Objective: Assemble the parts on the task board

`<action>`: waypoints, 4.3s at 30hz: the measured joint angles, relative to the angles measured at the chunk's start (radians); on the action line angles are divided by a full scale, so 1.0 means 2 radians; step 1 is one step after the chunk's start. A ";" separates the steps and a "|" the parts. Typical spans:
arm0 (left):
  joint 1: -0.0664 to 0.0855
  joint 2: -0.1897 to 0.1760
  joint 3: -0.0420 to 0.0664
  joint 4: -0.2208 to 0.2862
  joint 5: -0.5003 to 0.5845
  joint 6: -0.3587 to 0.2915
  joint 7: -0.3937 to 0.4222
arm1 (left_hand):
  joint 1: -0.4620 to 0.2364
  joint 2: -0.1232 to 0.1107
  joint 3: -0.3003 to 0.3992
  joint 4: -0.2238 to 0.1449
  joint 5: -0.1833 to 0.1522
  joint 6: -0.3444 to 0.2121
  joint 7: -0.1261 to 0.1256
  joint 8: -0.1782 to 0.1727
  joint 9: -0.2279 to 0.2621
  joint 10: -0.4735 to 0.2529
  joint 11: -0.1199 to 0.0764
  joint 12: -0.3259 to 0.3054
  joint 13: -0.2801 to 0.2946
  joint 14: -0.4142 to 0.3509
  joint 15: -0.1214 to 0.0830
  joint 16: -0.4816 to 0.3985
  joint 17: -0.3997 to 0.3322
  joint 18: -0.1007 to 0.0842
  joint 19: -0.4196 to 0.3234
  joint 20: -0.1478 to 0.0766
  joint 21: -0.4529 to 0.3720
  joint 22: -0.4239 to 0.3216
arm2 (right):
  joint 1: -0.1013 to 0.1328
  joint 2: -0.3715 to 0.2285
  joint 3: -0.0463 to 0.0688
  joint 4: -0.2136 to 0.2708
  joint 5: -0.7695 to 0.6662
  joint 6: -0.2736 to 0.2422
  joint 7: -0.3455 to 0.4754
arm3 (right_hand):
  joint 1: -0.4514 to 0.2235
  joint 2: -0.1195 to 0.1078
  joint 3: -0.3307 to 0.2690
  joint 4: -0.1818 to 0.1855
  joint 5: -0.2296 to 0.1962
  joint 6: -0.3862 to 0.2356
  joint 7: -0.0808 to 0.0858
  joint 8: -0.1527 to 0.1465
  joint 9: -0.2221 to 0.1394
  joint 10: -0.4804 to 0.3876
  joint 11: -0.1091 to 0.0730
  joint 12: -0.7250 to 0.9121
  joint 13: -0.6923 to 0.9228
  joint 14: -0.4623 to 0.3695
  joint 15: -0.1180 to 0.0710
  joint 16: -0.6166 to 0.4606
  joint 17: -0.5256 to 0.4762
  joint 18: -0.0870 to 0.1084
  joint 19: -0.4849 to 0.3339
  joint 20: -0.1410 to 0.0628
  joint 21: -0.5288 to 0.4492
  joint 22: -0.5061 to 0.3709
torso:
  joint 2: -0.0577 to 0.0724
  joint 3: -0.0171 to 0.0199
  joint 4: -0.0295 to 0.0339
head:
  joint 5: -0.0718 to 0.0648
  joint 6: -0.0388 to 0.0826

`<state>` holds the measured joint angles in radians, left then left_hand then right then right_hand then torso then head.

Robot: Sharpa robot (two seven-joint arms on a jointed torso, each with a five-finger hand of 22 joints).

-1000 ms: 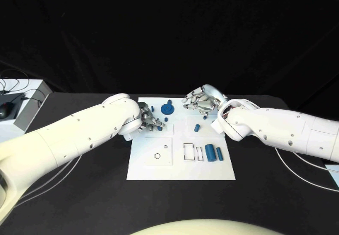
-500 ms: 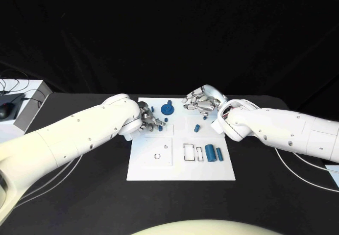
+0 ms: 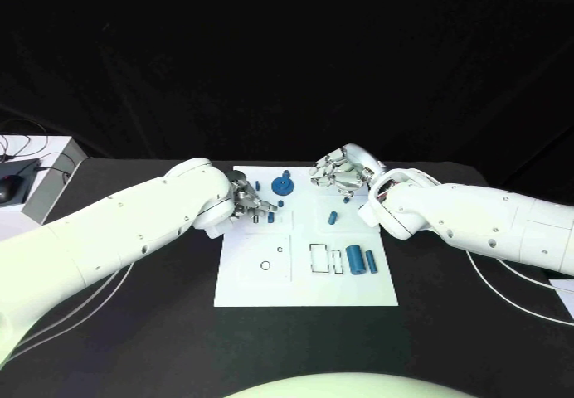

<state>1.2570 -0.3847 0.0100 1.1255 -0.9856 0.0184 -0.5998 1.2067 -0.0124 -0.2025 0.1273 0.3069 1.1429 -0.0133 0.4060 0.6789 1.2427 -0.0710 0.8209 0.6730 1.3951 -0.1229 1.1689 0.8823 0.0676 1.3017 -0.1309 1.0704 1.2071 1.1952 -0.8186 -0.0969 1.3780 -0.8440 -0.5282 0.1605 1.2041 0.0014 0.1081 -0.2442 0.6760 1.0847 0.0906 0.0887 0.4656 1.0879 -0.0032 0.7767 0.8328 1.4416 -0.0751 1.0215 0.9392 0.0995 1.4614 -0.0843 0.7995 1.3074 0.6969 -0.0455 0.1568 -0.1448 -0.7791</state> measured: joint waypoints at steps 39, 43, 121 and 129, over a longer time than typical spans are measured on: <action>0.013 0.017 0.048 -0.128 0.028 -0.036 0.083 | 0.029 -0.008 0.025 0.027 0.006 -0.072 0.065 -0.055 -0.279 -0.064 0.048 -0.029 -0.167 -0.036 0.038 -0.064 -0.091 0.043 -0.050 0.048 -0.145 -0.102 | 0.002 0.000 0.001 -0.034 0.045 -0.035 0.033 | 0.000 0.000 -0.006 0.006 -0.008 0.000 0.000 0.000 -0.001 0.000 0.000 0.000 -0.001 0.000 0.000 -0.002 0.000 0.000 0.000 0.000 0.000 0.000 | 0.004 -0.0038 0.0013 | 0.015 0.034; 0.013 0.033 0.046 -0.149 0.024 -0.029 0.083 | 0.017 -0.020 0.012 0.041 0.006 -0.067 0.057 -0.033 -0.269 -0.066 0.043 -0.004 -0.147 -0.029 0.034 -0.052 -0.082 0.043 -0.043 0.047 -0.120 -0.083 | 0.003 0.002 0.002 -0.035 0.046 -0.035 0.033 | 0.000 0.000 -0.006 0.006 -0.008 0.000 0.000 0.000 -0.001 0.000 0.000 0.000 -0.001 0.000 0.000 -0.002 0.000 0.000 0.000 0.000 0.000 0.000 | 0.008 -0.0049 0.0007 | 0.018 0.037; 0.023 0.075 0.033 -0.194 0.038 0.001 0.067 | 0.058 0.026 0.070 -0.010 0.004 -0.086 0.033 0.015 -0.081 -0.065 0.026 0.028 -0.086 -0.006 0.024 -0.027 -0.013 0.043 -0.025 0.036 -0.044 -0.037 | 0.012 0.010 0.004 -0.024 0.040 -0.036 0.032 | 0.000 0.000 0.000 0.004 -0.001 0.000 0.000 0.000 -0.002 0.000 0.000 0.000 -0.002 0.000 0.000 -0.002 0.002 0.000 0.000 0.000 0.004 0.000 | 0.030 -0.0087 -0.0055 | 0.013 0.045; 0.023 0.075 0.033 -0.192 0.045 0.002 0.068 | 0.073 0.017 0.136 -0.018 0.006 -0.084 0.037 -0.005 -0.098 -0.067 0.028 0.024 -0.091 -0.006 0.024 -0.025 -0.009 0.043 -0.028 0.037 -0.044 -0.035 | 0.012 0.010 0.004 -0.024 0.040 -0.036 0.032 | 0.000 0.000 0.000 0.004 -0.001 0.001 0.001 0.000 -0.002 0.000 0.000 0.000 -0.002 0.000 0.000 -0.002 0.002 0.000 0.000 0.000 0.004 0.000 | 0.030 -0.0089 -0.0055 | 0.014 0.045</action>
<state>1.3037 -0.2347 0.0757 0.7418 -0.8965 0.0225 -0.4643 1.3518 0.0218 0.0703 0.0906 0.3196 0.9742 0.0603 0.3968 0.4826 1.1093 -0.0158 0.8688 0.4905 1.3827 -0.0749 1.1181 0.8652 0.1531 1.2464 -0.0567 0.9818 1.1363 1.2194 -0.7992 -0.0894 1.3297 -0.7636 -0.5996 0.2246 1.2041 0.0013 0.1081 -0.2359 0.6738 1.0873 0.0928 0.0887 0.4626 1.0877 -0.0034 0.7767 0.8289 1.4416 -0.0751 1.0175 0.9427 0.0995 1.4614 -0.0843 0.8071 1.3075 0.7571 -0.0634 0.1458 -0.1176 -0.6885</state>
